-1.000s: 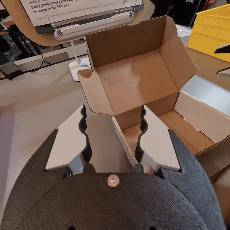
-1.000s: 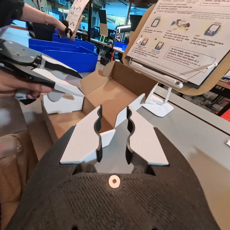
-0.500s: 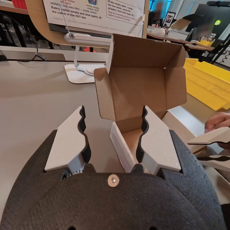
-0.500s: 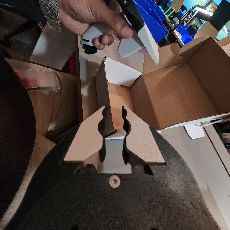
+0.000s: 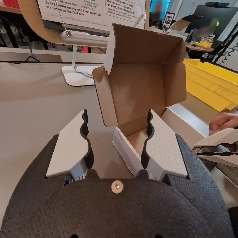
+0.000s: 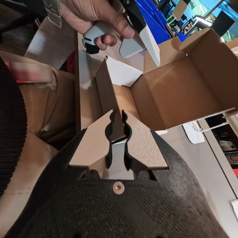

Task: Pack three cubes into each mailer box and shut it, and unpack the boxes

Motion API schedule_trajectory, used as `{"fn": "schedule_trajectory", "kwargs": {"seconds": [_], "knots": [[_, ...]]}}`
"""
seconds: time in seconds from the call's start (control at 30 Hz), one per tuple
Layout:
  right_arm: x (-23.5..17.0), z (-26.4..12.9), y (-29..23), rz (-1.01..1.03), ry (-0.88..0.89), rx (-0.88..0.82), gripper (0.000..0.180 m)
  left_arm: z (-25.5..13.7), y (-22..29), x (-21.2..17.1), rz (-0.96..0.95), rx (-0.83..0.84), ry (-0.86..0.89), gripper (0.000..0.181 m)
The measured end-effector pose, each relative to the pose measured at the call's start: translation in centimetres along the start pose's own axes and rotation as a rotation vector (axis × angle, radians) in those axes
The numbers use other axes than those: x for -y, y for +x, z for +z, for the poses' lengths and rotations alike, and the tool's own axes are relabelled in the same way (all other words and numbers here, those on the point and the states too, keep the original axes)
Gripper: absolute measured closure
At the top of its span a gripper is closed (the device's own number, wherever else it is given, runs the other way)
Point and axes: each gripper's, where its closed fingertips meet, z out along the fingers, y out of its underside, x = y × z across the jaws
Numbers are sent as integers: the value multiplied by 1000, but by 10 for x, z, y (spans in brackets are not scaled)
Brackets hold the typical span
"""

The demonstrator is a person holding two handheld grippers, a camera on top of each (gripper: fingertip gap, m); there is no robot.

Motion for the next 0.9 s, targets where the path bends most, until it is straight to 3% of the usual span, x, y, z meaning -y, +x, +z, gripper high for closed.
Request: {"fn": "schedule_trajectory", "kwargs": {"seconds": [0.33, 0.63, 0.8, 0.9], "knots": [[4, -2, 3, 58, 38, 2, 171, 2, 3, -4, 1, -18, -15, 89], [22, -13, 22, 285, 167, -20, 166, 4, 4, -6, 3, -25, -26, 88], [43, -32, 53, 725, 410, 34, 159, 4, 4, -7, -8, -30, -30, 88], [36, -46, 79, 928, 524, 25, 157, 4, 4, -8, -5, -29, -30, 88]]}}
